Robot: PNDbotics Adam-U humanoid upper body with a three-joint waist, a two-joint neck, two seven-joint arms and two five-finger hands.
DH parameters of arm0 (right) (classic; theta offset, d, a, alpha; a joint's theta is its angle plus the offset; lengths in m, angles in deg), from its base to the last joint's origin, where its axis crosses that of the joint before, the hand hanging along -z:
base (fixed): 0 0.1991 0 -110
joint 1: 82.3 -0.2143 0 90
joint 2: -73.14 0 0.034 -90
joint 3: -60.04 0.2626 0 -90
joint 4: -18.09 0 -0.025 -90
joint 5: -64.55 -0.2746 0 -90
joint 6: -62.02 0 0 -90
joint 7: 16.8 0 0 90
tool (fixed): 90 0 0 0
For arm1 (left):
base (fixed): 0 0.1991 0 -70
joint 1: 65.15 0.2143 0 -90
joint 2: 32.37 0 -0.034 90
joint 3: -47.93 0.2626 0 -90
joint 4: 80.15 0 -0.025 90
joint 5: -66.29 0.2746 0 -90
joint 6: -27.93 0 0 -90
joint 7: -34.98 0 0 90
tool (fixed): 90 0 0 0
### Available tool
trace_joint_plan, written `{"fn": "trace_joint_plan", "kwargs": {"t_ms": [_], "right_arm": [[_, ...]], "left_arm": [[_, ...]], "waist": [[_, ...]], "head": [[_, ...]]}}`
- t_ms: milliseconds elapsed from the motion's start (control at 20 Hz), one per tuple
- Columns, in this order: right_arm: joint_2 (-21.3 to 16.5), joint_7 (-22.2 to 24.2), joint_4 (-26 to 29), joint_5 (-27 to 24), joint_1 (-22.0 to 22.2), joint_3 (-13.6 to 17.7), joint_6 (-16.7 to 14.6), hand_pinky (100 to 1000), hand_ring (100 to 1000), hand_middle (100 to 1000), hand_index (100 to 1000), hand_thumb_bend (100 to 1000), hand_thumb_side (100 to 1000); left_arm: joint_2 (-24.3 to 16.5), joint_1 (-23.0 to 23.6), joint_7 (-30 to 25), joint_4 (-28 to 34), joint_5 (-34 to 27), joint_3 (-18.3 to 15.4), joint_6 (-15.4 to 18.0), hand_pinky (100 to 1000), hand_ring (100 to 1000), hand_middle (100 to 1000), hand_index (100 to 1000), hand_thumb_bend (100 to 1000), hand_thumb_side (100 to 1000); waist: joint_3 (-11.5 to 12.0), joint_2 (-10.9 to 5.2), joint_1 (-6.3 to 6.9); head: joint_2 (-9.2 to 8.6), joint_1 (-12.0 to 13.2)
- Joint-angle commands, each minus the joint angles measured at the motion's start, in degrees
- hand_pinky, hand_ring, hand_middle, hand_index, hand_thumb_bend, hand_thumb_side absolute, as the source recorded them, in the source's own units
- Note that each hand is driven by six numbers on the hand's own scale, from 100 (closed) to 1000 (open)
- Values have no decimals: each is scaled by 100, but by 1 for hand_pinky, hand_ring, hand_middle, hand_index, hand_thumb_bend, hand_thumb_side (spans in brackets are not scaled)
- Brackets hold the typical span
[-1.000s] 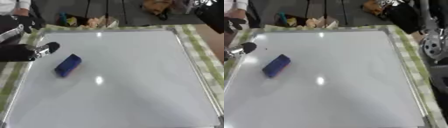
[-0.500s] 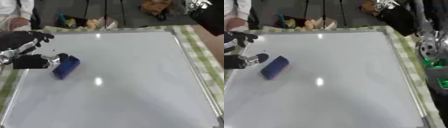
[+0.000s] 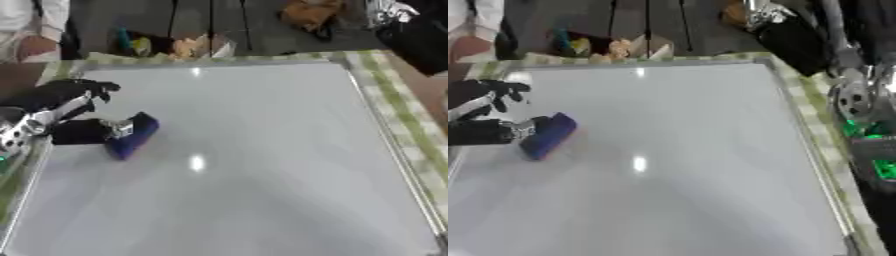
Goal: Wipe the whiteboard clean with a brush.
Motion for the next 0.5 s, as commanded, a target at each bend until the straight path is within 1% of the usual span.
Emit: {"fn": "trace_joint_plan", "kwargs": {"t_ms": [50,250,500], "right_arm": [[-92,16,73,-58,-86,21,-3,810,893,861,847,100,1000],[-78,11,73,-101,-88,3,-11,811,892,860,846,100,1000],[-67,13,73,-129,-76,-2,-12,811,892,859,843,100,1000]], "left_arm": [[-26,-138,49,-93,111,22,-17,662,654,769,992,496,941],[21,-189,-41,-279,266,78,51,659,647,770,991,492,941],[148,-247,-85,-573,375,119,62,654,649,750,973,495,946]], "waist": [[-8,-105,3],[-9,-108,5],[-23,-113,9]], "head": [[-55,14],[-39,48],[-21,77]]}}
